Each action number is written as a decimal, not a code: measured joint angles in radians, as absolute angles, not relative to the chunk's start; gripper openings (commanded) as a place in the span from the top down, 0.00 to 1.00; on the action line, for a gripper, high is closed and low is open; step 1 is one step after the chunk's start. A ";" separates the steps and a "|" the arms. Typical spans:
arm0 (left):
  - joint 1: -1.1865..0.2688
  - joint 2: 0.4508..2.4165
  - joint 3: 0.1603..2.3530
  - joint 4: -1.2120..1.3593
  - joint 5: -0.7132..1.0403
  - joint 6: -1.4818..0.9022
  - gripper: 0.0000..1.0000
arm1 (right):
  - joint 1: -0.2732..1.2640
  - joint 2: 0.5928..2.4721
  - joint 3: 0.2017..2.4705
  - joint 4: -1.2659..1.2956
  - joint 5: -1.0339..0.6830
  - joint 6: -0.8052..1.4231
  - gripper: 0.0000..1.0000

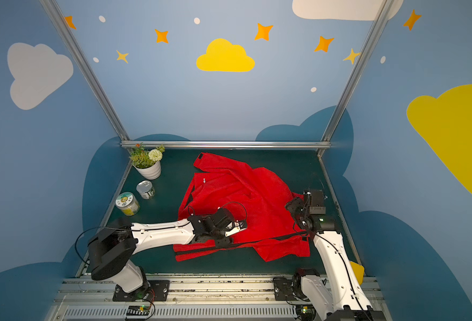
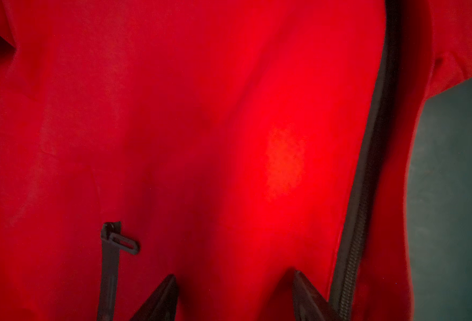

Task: Zip up the jacket

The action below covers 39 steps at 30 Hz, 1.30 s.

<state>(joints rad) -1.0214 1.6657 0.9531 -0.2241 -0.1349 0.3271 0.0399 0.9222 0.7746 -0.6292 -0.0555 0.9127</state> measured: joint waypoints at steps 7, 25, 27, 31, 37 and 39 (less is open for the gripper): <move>-1.022 1.682 0.954 -0.238 -0.158 0.371 0.97 | 0.020 0.915 0.775 -0.625 -0.079 0.906 0.33; -0.993 1.559 0.778 -0.292 -0.251 0.423 0.97 | 0.008 0.866 0.700 -0.625 -0.113 0.909 0.31; -0.953 1.542 0.766 -0.307 -0.268 0.424 0.97 | 0.008 0.853 0.690 -0.625 -0.104 0.901 0.29; -0.868 1.479 0.739 -0.327 -0.305 0.424 0.97 | -0.001 0.820 0.688 -0.607 -0.056 0.838 0.22; -0.836 1.373 0.733 -0.337 -0.334 0.442 0.23 | -0.057 0.877 0.700 -0.559 0.007 0.693 0.14; -0.836 1.318 0.732 -0.332 -0.337 0.439 0.01 | -0.073 0.890 0.701 -0.530 0.043 0.641 0.13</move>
